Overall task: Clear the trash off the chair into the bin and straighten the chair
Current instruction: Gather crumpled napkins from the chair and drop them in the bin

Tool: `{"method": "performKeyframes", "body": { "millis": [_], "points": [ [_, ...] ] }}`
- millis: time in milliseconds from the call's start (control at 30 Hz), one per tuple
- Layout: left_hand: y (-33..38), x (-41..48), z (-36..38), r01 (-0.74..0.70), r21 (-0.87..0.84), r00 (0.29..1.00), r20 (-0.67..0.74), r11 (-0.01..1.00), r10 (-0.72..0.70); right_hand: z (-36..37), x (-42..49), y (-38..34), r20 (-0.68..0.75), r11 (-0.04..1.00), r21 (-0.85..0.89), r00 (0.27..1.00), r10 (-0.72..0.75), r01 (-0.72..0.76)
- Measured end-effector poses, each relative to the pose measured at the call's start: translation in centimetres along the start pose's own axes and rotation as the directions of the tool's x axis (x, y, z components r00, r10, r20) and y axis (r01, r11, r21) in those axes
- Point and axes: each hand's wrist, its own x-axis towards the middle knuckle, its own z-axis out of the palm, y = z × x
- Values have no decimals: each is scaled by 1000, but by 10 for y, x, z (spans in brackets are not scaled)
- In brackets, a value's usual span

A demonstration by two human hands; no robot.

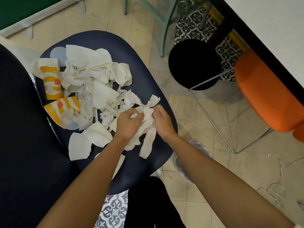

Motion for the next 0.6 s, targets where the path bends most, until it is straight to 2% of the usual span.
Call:
{"method": "performKeyframes", "body": {
  "millis": [100, 267, 333, 467, 600],
  "points": [
    [7, -7, 8, -27, -49, 1000, 2, 998, 27, 3, -5, -14, 79, 989, 115, 993, 85, -94],
    [15, -10, 11, 16, -89, 996, 93, 996, -8, 7, -9, -26, 174, 982, 172, 984, 43, -74],
    [15, -8, 8, -2, -36, 990, 143, 999, 7, 7, -8, -27, 199, 969, 228, 979, 47, -93],
    [6, 0, -2, -94, 189, 991, 112, 977, 73, 4, -5, -25, 224, 954, 260, 971, 89, -148],
    [4, 0, -9, -82, 99, 996, 48, 992, 78, 3, -6, -28, 227, 963, 237, 971, 73, -128]
  ]
}}
